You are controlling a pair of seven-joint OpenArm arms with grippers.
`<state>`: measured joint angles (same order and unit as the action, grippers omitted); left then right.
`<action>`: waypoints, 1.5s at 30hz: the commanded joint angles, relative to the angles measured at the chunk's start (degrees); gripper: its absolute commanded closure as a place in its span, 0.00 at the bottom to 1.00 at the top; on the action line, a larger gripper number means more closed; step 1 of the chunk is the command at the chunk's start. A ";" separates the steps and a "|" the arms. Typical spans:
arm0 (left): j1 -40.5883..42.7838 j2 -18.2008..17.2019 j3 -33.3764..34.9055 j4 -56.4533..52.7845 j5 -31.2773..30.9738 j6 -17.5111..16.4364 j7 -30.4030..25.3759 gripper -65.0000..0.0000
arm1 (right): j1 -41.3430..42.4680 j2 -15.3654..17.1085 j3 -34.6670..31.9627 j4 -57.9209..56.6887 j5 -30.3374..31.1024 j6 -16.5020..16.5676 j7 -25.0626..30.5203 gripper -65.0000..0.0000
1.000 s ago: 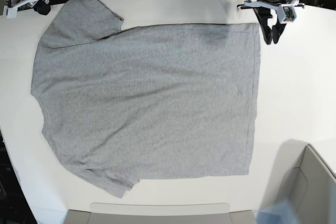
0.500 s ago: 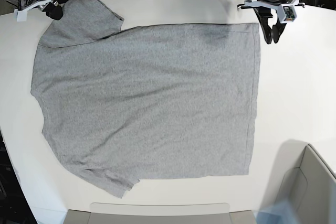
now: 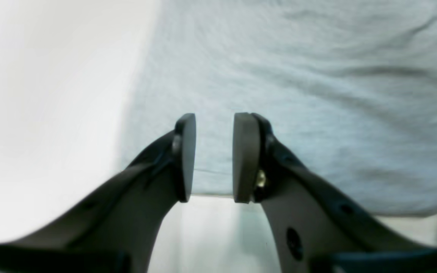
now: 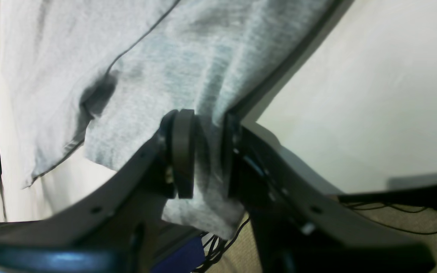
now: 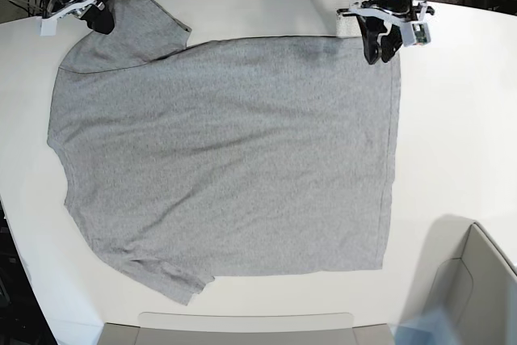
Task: Fold the T-shirt properly
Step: 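Grasp the shirt's shoulder edges with both grippers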
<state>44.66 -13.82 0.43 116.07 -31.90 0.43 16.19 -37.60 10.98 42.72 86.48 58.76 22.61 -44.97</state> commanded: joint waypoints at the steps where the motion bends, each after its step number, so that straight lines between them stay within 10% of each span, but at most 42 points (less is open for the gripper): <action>1: -0.14 -0.55 -0.56 0.98 -2.34 -0.38 -0.58 0.72 | -0.86 0.49 0.05 -0.10 -3.42 -0.85 -2.90 0.80; 33: -7.87 -2.57 -8.21 -13.61 -7.88 -0.38 8.83 0.72 | -0.86 1.72 -0.13 -0.19 -3.51 -0.85 -2.90 0.80; 41: -9.63 -4.77 -8.47 -20.99 -18.17 -0.47 8.83 0.72 | -0.68 1.72 -0.13 -0.19 -6.06 -0.85 -2.90 0.80; 45: -9.46 -4.94 -8.47 -21.08 -19.92 -6.01 9.09 0.72 | -0.42 1.54 -0.21 -0.19 -6.15 -0.85 -2.90 0.80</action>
<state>34.44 -18.57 -8.03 94.59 -51.33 -5.80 23.99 -37.43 12.16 42.52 86.48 57.01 23.20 -45.56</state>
